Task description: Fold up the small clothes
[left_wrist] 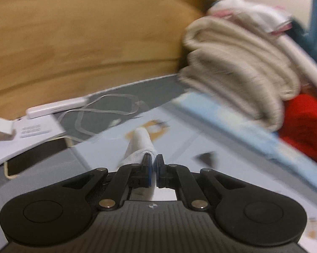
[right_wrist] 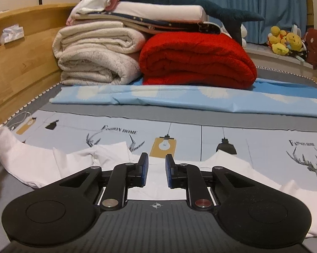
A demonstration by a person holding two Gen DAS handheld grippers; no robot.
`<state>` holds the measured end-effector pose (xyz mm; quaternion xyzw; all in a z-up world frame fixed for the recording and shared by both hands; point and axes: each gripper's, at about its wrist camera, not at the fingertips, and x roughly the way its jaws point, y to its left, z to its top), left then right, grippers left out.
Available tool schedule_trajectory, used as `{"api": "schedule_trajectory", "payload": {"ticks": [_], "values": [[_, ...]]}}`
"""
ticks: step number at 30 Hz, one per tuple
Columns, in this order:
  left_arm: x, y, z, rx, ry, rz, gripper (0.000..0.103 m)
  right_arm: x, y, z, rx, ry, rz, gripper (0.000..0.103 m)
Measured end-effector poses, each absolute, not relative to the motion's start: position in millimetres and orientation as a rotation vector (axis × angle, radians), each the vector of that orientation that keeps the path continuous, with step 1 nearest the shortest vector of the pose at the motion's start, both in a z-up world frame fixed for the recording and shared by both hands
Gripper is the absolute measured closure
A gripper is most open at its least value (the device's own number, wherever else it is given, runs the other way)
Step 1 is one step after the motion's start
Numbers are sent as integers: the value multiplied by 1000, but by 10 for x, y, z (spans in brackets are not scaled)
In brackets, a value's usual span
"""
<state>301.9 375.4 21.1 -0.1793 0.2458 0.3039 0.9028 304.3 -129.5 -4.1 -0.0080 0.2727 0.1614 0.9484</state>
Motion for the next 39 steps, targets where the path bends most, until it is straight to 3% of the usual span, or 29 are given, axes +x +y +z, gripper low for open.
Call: {"api": "schedule_trajectory", "payload": {"ticks": [9, 24, 25, 30, 39], "values": [[3055, 2117, 630, -319, 472, 340, 100, 2758, -1424, 166, 11, 498, 301, 86], [3151, 580, 250, -239, 693, 70, 99, 2708, -1687, -211, 56, 646, 171, 86], [3203, 516, 202, -240, 737, 29, 98, 2732, -1695, -223, 64, 650, 165, 86], [3248, 539, 202, -233, 759, -7, 73, 2868, -1738, -326, 105, 668, 145, 86], [3458, 1005, 31, -215, 817, 150, 73, 3037, -1627, -418, 104, 706, 184, 85]]}}
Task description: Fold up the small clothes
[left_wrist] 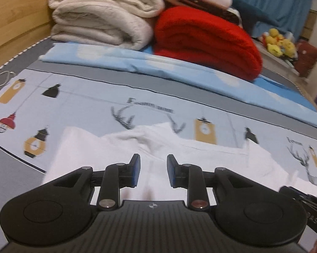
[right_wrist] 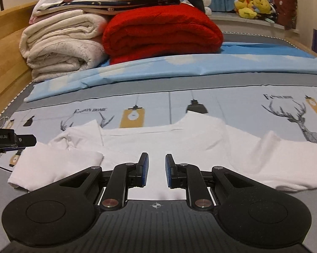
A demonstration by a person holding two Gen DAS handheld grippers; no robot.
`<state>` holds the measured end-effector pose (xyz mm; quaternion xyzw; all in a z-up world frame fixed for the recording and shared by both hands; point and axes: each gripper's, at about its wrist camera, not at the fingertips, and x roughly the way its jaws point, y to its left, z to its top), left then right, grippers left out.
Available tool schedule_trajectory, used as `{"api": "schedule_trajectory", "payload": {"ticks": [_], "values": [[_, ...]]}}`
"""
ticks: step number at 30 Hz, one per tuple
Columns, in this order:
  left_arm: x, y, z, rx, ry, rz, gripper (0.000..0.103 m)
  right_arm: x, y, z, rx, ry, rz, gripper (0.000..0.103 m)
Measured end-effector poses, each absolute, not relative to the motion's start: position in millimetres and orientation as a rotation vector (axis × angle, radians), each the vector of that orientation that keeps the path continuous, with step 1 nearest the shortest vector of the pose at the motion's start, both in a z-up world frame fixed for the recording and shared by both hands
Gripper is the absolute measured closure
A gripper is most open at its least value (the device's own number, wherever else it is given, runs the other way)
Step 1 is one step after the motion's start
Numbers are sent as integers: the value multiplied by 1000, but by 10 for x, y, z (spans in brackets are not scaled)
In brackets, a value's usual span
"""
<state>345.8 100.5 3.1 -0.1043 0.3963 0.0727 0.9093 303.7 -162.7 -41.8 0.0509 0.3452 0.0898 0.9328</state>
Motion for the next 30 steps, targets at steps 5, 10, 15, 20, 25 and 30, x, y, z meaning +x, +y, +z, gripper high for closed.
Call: {"api": "schedule_trajectory", "payload": {"ticks": [5, 10, 15, 20, 25, 30], "values": [[3526, 1257, 63, -228, 813, 179, 73, 3119, -1468, -447, 98, 704, 219, 85], [3545, 1474, 81, -253, 815, 206, 73, 3163, -1272, -511, 82, 705, 273, 86], [3552, 1673, 92, -290, 816, 232, 73, 3181, -1104, -577, 67, 707, 312, 86], [3541, 1770, 89, -299, 825, 232, 73, 3219, -996, -648, 61, 721, 326, 86], [3517, 1983, 71, -343, 825, 270, 73, 3233, -931, -709, 48, 718, 343, 85], [3505, 2168, 85, -367, 826, 302, 73, 3219, -898, -777, 46, 744, 395, 84]]}}
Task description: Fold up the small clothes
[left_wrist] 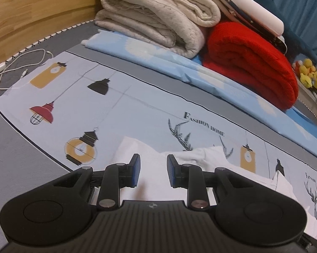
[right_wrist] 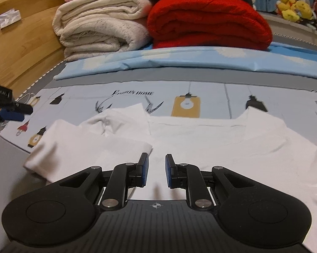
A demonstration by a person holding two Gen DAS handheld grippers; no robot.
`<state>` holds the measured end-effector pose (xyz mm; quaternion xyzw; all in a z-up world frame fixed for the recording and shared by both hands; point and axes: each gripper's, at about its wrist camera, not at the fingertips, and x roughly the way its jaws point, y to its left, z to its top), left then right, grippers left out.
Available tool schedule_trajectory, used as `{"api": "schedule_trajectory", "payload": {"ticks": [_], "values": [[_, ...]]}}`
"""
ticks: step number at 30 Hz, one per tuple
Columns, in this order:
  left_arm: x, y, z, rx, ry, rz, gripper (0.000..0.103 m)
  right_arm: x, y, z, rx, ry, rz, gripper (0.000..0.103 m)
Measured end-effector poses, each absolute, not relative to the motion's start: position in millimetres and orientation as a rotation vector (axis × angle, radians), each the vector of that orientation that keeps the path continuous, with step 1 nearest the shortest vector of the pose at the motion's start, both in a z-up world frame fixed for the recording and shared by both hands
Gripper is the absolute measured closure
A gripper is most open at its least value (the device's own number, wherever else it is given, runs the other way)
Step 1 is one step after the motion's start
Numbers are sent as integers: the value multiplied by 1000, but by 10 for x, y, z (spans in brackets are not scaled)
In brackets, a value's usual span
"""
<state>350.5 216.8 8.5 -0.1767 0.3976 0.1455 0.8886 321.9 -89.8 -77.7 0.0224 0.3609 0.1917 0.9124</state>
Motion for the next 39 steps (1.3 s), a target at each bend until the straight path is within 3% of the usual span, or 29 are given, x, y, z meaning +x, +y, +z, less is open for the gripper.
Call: {"api": "schedule_trajectory", "payload": {"ticks": [8, 20, 32, 39], "values": [[3526, 2200, 52, -378, 839, 310, 73, 3157, -577, -903, -41, 751, 531, 73], [3521, 2322, 27, -400, 848, 338, 73, 3056, -88, -1248, -330, 773, 609, 72], [3512, 2314, 34, -399, 848, 342, 73, 3079, -59, -1210, -329, 782, 641, 63], [3538, 2261, 21, -394, 853, 332, 73, 3050, -14, -1262, -390, 772, 629, 64]]}}
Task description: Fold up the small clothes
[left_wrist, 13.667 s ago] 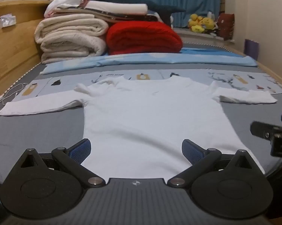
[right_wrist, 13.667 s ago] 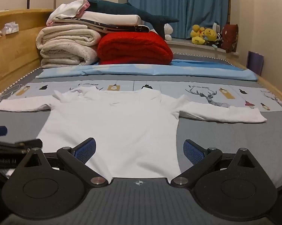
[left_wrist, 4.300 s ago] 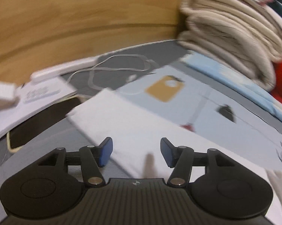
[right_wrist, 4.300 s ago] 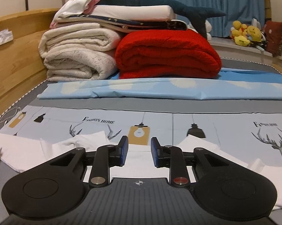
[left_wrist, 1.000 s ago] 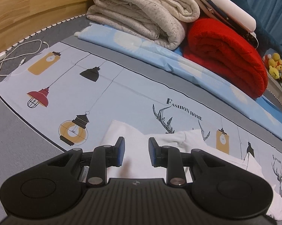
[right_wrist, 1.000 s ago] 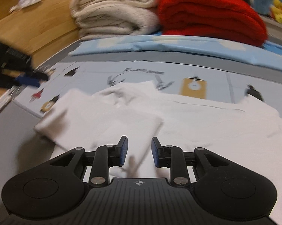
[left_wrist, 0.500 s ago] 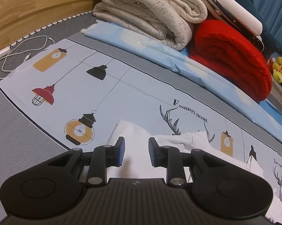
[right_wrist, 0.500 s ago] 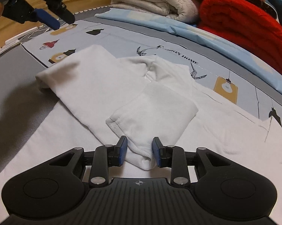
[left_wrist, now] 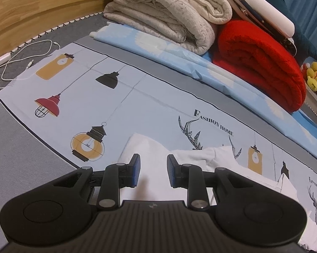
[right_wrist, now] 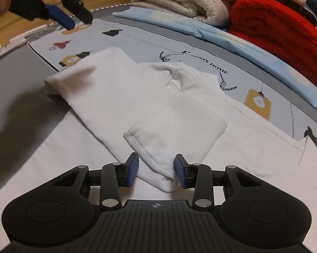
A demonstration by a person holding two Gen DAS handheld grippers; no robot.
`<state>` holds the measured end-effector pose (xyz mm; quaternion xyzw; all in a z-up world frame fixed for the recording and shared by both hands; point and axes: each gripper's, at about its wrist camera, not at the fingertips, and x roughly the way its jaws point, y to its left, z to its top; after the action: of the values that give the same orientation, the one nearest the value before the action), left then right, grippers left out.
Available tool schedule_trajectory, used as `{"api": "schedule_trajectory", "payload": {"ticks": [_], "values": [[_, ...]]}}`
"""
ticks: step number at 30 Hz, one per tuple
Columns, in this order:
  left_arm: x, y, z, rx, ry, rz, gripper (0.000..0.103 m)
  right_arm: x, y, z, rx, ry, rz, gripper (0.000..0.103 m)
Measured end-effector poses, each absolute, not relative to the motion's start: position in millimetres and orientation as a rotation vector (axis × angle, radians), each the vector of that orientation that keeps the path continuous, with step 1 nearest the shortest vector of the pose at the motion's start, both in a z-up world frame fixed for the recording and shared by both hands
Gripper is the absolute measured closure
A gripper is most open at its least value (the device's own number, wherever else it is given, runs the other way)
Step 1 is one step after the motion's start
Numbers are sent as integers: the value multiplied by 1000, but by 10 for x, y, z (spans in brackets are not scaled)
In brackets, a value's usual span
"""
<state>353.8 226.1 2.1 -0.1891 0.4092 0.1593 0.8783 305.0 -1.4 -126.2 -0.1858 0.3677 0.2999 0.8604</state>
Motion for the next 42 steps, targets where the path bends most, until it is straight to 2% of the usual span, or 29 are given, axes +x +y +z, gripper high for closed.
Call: {"api": "schedule_trajectory", "payload": {"ticks": [3, 4, 5, 7, 14, 18, 21, 23, 25, 27, 28, 29, 34, 36, 37, 38, 41, 42], "values": [[3540, 2251, 29, -392, 850, 325, 73, 3046, -5, -1271, -403, 764, 618, 72], [3538, 2254, 28, -392, 850, 325, 73, 3046, -5, -1270, -409, 761, 615, 78], [3542, 2263, 25, -392, 851, 326, 73, 3047, -9, -1265, -412, 755, 611, 87], [3536, 2281, 19, -392, 853, 331, 73, 3070, -53, -1223, -384, 740, 590, 97], [3533, 2278, 31, -393, 848, 336, 73, 3236, -659, -897, 29, 704, 358, 98], [3531, 2226, 33, -392, 849, 330, 73, 3163, -1184, -905, 286, 711, 84, 98], [3531, 2205, 37, -389, 848, 323, 73, 3144, -1497, -1089, 428, 809, -58, 93], [3541, 2170, 33, -386, 850, 321, 73, 3212, -1635, -1255, 528, 911, -37, 84], [3560, 2128, 19, -386, 854, 318, 73, 3223, -1742, -1314, 598, 926, -31, 83], [3579, 2084, 5, -388, 857, 311, 73, 3227, -1777, -1299, 614, 916, -18, 69], [3590, 2061, -2, -386, 858, 307, 73, 3247, -1800, -1308, 639, 917, 3, 58], [3598, 2042, -8, -383, 858, 305, 70, 3270, -1803, -1332, 669, 925, 30, 53], [3631, 2036, -41, -380, 860, 321, 68, 3446, -1781, -1349, 683, 950, 106, 54], [3641, 2056, -45, -381, 859, 331, 68, 3483, -1705, -1307, 623, 946, 109, 57], [3646, 2068, -46, -382, 859, 334, 68, 3482, -1664, -1285, 593, 944, 115, 63], [3650, 2083, -45, -384, 858, 338, 68, 3471, -1610, -1269, 561, 945, 135, 75], [3653, 2159, -28, -390, 849, 359, 68, 3485, -1445, -1249, 446, 973, 212, 96], [3649, 2197, -16, -395, 842, 375, 68, 3482, -1412, -1236, 426, 968, 232, 99]]}}
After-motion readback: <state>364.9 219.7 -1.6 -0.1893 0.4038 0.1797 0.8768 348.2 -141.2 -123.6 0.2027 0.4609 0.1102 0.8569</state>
